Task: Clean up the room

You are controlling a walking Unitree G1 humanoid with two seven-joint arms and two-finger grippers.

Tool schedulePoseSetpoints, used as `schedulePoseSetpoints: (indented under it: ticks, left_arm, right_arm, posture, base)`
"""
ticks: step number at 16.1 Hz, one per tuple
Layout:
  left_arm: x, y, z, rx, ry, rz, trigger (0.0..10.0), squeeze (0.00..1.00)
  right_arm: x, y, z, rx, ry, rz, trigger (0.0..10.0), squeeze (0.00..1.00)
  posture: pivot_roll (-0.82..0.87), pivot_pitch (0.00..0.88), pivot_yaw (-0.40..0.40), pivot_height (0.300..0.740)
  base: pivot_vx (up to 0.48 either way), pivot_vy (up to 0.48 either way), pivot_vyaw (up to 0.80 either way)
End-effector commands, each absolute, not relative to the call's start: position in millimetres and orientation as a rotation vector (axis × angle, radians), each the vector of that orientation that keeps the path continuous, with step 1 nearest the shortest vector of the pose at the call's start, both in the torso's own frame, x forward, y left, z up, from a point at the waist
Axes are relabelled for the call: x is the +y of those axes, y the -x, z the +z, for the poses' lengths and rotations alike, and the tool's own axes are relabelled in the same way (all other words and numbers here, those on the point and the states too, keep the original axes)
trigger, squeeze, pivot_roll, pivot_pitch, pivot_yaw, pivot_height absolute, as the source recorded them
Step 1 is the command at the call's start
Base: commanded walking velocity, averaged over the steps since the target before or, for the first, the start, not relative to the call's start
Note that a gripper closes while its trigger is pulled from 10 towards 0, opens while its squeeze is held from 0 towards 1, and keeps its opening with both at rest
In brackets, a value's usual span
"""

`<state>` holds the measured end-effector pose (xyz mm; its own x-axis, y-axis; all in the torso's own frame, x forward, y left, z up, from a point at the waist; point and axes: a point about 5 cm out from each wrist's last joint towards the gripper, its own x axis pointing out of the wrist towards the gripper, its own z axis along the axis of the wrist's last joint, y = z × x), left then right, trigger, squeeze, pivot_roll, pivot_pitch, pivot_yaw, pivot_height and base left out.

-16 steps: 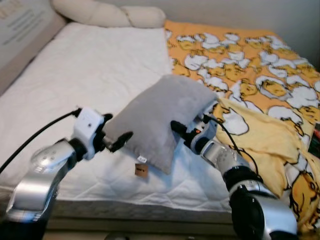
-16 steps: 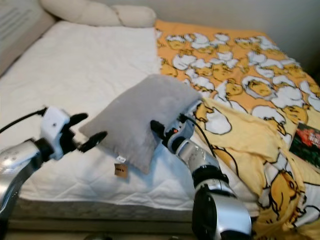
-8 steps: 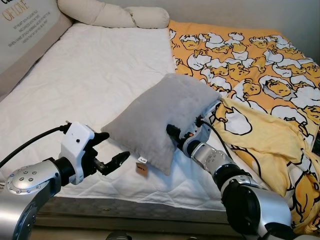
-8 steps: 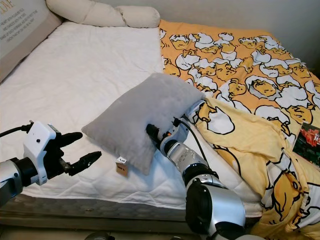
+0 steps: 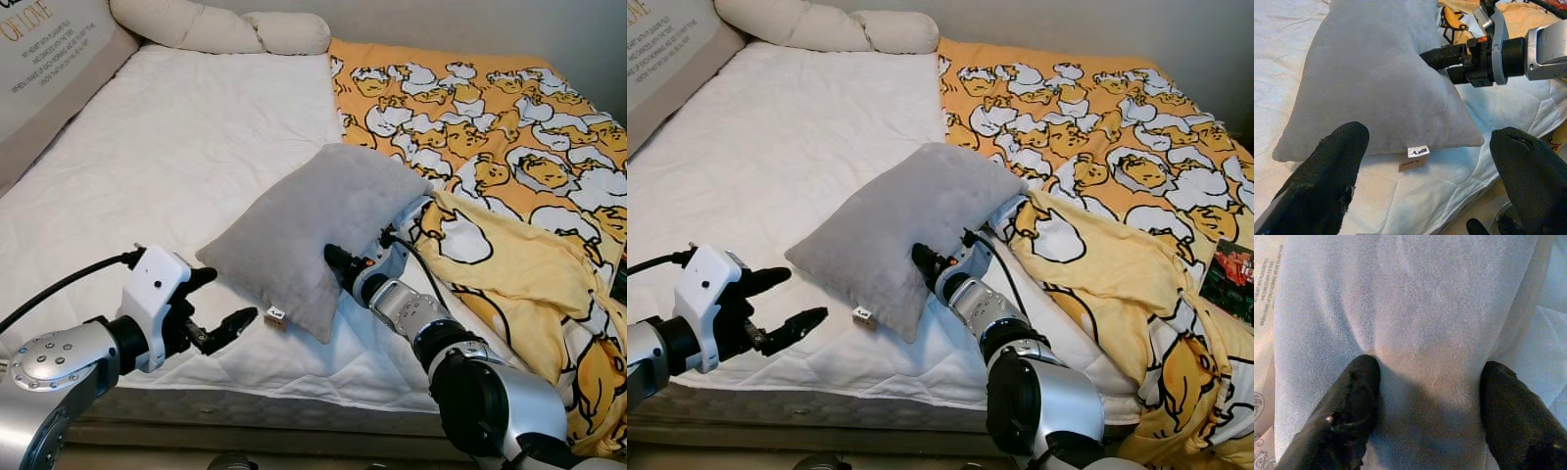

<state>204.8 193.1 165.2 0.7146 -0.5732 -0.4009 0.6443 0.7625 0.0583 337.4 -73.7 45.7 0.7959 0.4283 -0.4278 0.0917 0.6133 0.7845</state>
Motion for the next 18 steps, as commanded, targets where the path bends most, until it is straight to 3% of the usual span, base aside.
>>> schedulePoseSetpoints:
  ticks: [1, 11, 15, 18]
  left_arm:
    - [189.7, -203.9, 167.9, 0.37, -0.214, -0.69, 10.0, 0.0]
    - [190.2, -210.4, 158.1, 0.369, -0.224, -0.635, 10.0, 0.0]
    - [211.3, -238.3, 160.7, 0.318, -0.202, -0.429, 10.0, 0.0]
    - [212.9, -249.5, 164.8, 0.264, -0.207, -0.394, 10.0, 0.0]
  right_arm:
    - [-68.7, -338.6, 48.3, 0.659, -0.901, 0.218, 0.0, 0.0]
    - [-64.7, -348.4, 62.5, 0.632, -0.796, 0.26, 0.0, 0.0]
    - [-48.9, -366.7, 98.2, 0.558, -0.778, 0.348, 0.0, 0.0]
    - [-39.2, -379.4, 131.6, 0.491, -0.782, 0.459, 0.0, 0.0]
  posture:
    - [0.23, 0.0, -0.046, 0.74]
    - [0.19, 0.0, -0.056, 0.74]
    - [0.16, 0.0, -0.064, 0.74]
    - [0.13, 0.0, -0.058, 0.74]
  base:
    - [0.0, 0.0, 0.0]
    - [0.0, 0.0, 0.0]
    - [0.0, 0.0, 0.0]
    - [0.0, 0.0, 0.0]
